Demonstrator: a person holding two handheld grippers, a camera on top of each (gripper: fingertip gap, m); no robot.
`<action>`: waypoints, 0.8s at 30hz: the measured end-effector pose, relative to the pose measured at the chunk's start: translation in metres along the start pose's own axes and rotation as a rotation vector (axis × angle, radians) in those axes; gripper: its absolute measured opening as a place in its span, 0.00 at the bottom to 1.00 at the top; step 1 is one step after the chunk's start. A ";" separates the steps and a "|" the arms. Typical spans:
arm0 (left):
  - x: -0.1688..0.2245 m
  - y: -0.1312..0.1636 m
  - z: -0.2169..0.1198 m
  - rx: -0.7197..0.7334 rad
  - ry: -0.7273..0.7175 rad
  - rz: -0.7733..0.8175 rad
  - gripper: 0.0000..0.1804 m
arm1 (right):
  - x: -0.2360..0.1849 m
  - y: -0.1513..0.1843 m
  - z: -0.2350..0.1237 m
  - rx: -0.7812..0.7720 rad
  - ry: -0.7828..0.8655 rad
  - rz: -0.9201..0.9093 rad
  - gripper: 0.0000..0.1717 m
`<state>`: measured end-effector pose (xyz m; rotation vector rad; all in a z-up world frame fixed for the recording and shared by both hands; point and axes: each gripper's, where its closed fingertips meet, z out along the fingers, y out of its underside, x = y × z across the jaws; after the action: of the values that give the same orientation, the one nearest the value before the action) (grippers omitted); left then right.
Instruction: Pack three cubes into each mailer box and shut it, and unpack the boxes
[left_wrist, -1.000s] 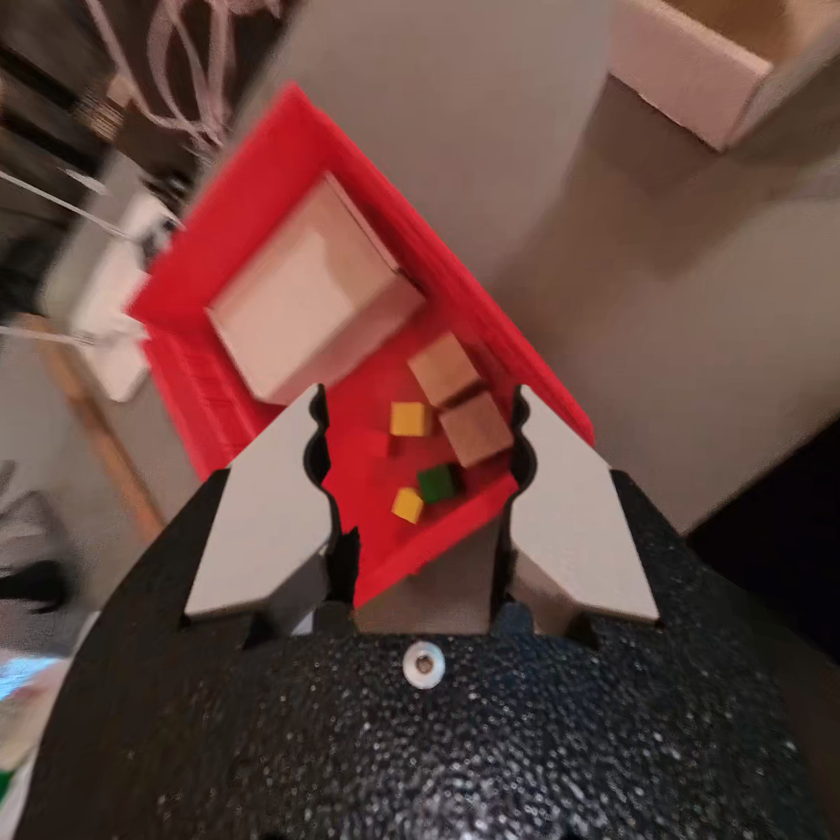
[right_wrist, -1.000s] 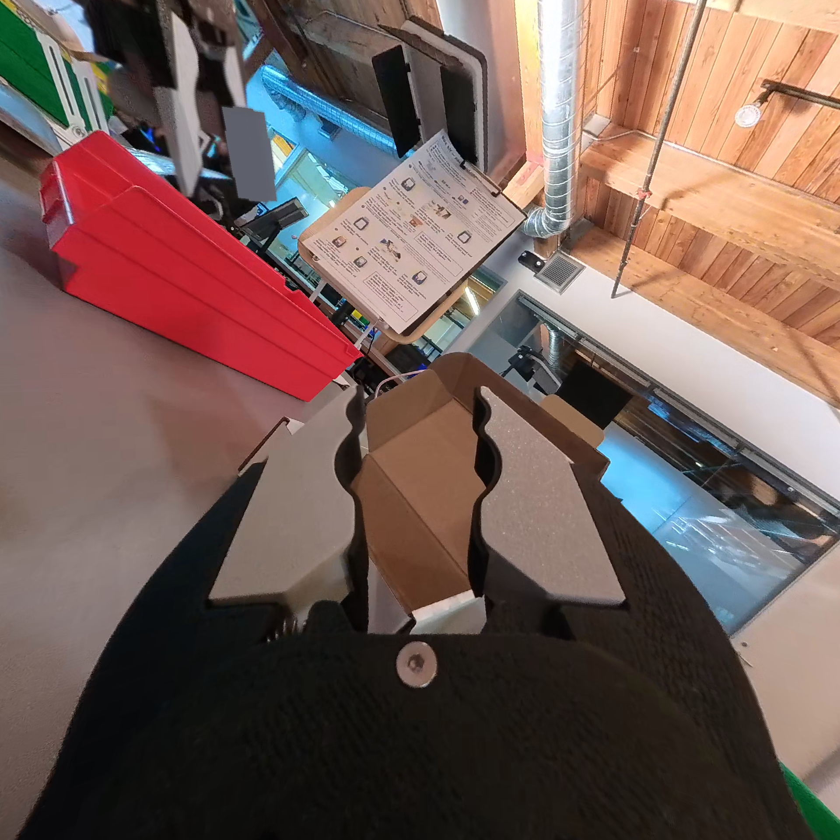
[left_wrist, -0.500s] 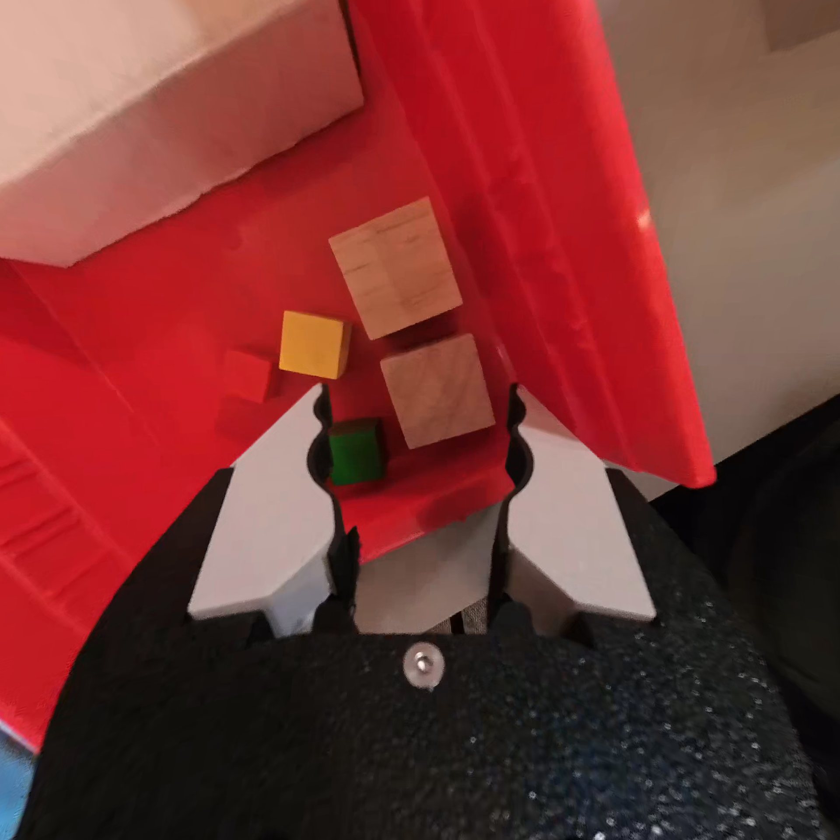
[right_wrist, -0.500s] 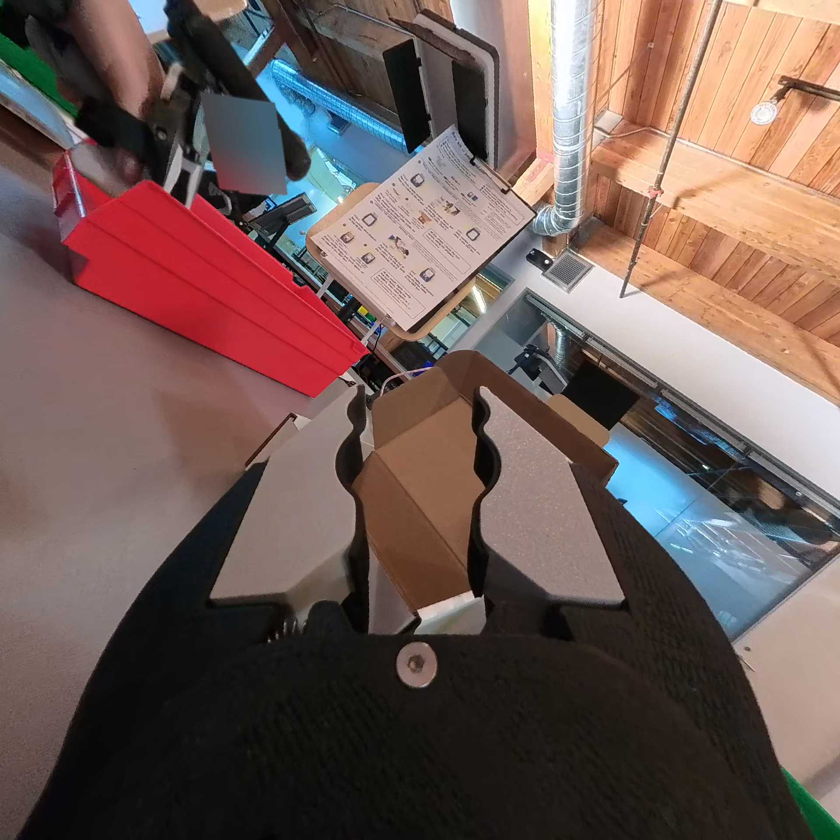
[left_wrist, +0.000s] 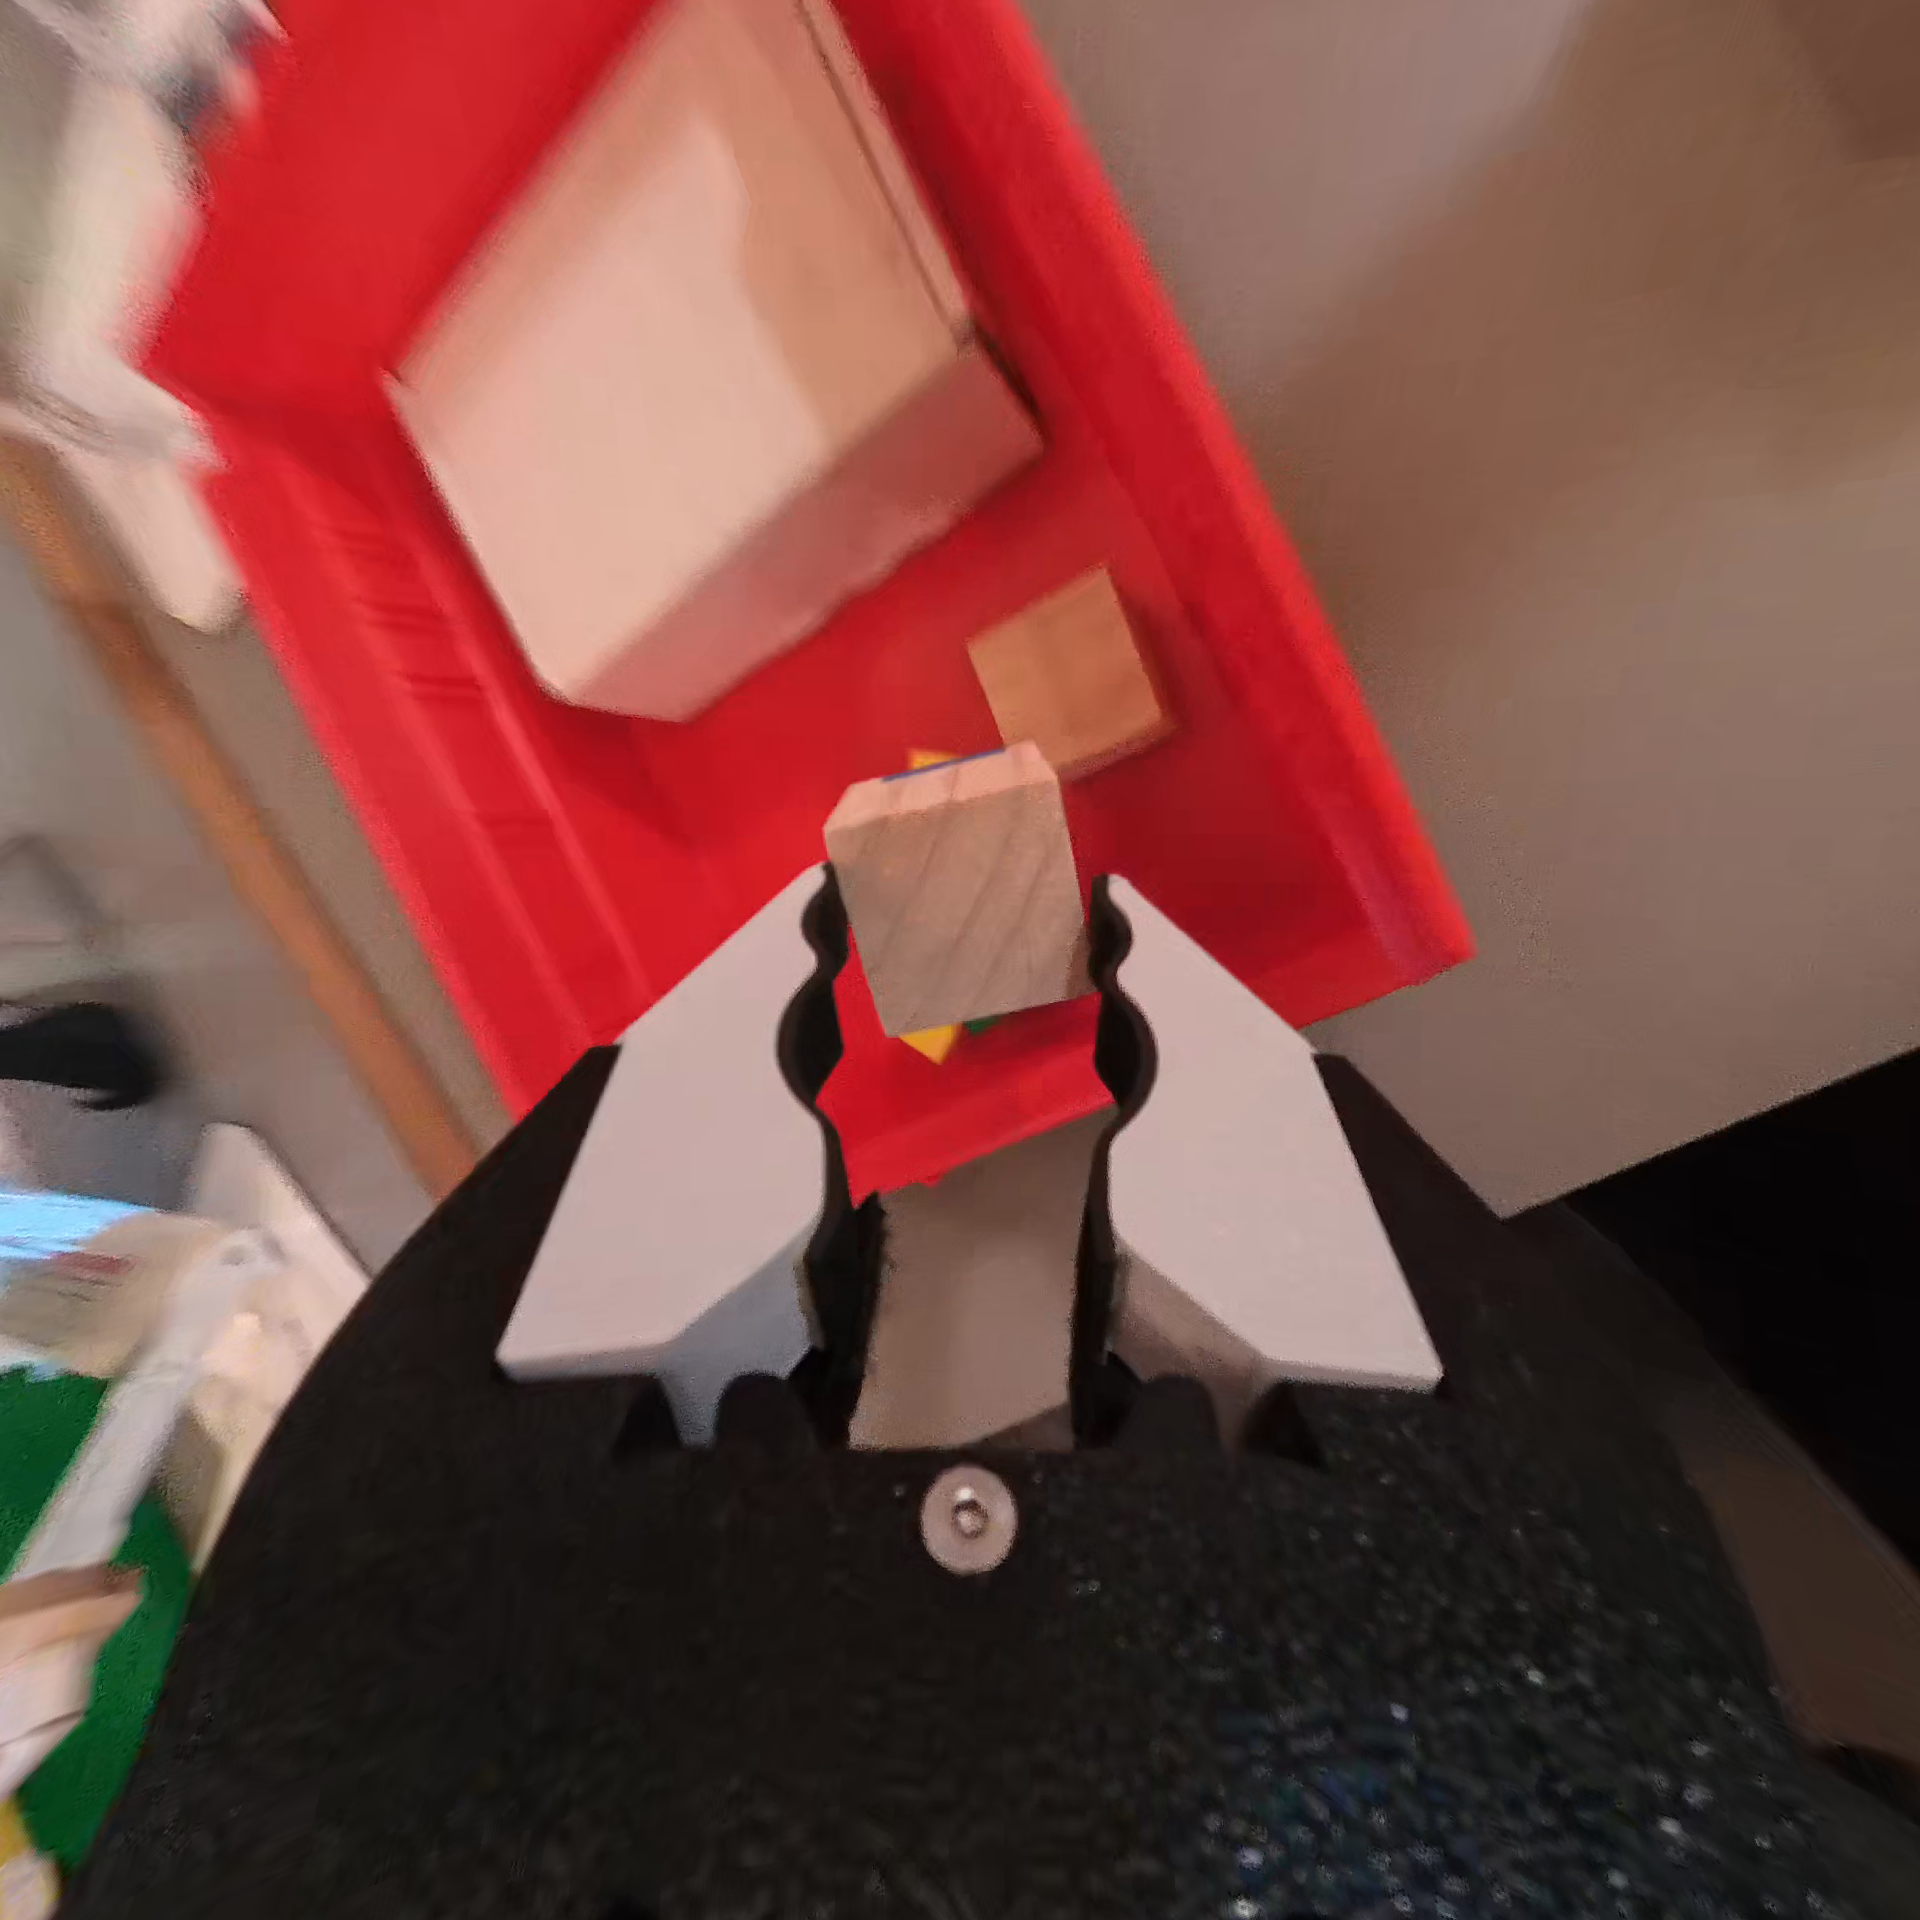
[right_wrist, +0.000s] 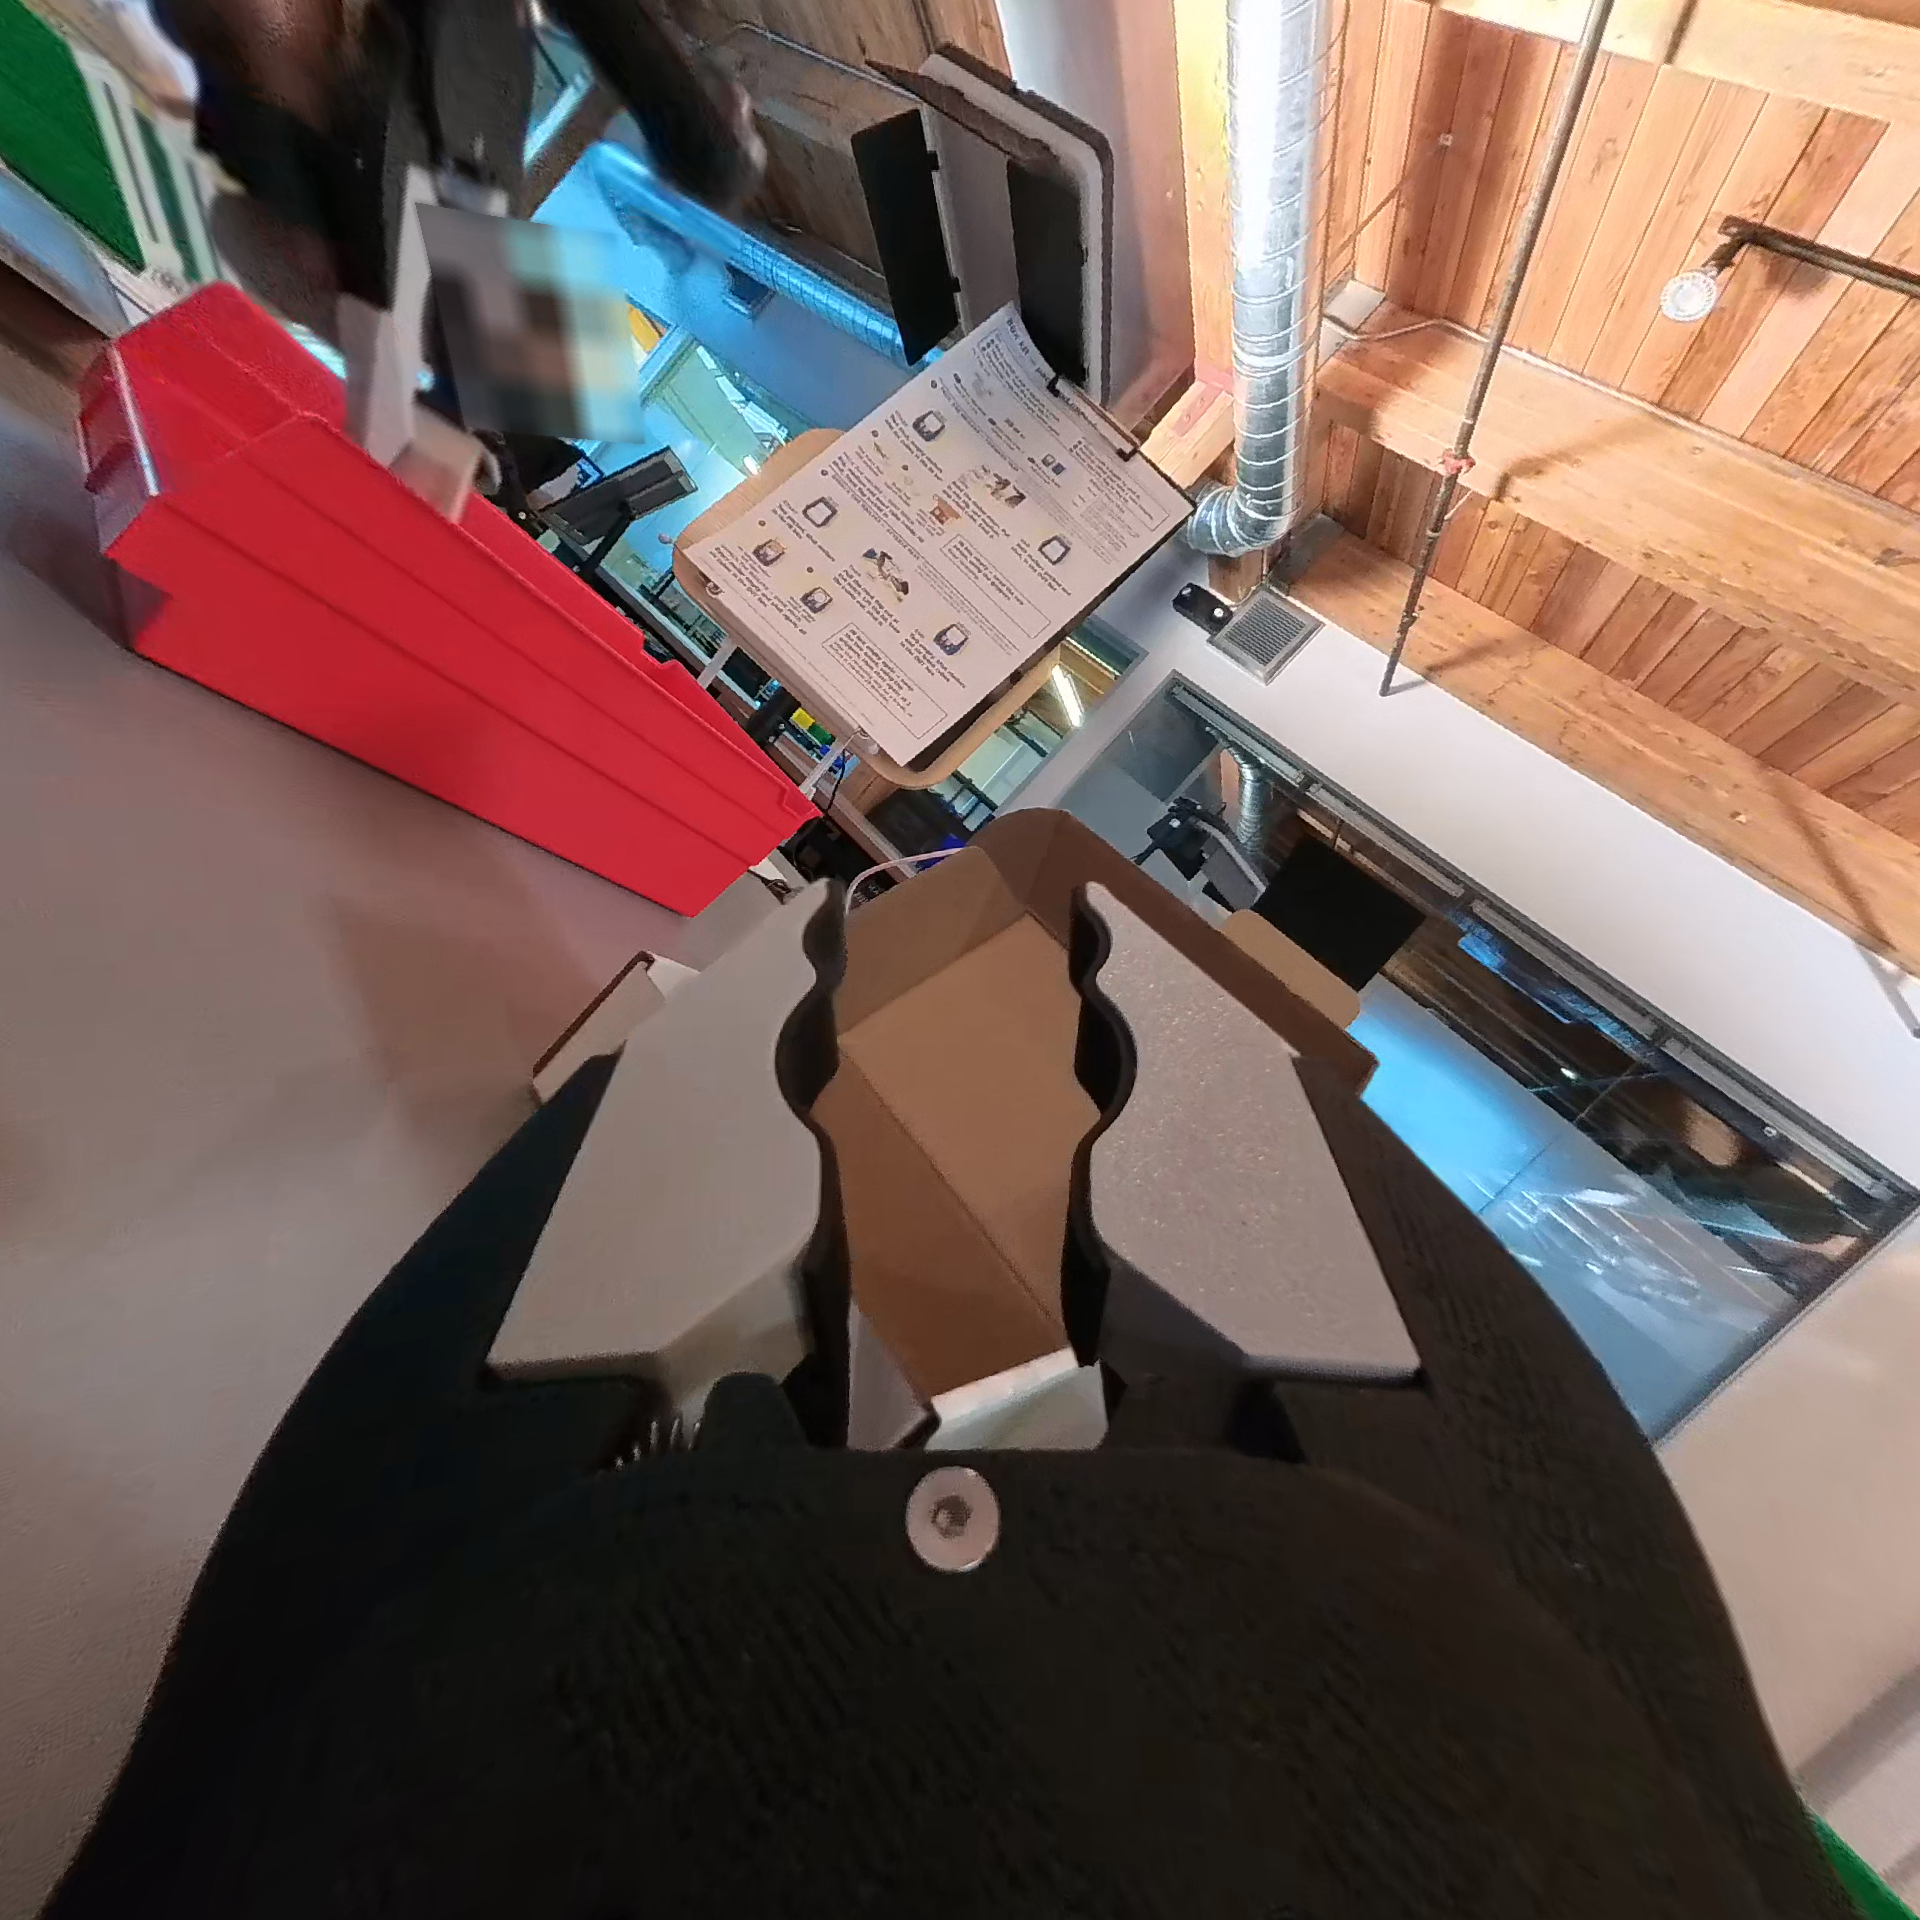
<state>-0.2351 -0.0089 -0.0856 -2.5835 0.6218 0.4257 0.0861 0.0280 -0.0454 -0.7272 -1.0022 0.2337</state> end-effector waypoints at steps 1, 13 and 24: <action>0.000 -0.015 -0.015 0.063 -0.040 0.032 0.25 | 0.002 -0.001 -0.001 0.003 0.013 -0.003 0.24; 0.209 -0.199 -0.036 0.472 0.476 0.814 0.25 | 0.048 -0.011 -0.020 0.085 0.257 -0.018 0.21; 0.277 -0.236 0.027 0.241 0.772 0.932 0.26 | 0.059 -0.014 -0.026 0.124 0.296 0.016 0.22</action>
<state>0.1115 0.0949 -0.1343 -2.0094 1.9975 -0.4077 0.1376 0.0345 -0.0045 -0.6354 -0.6943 0.1928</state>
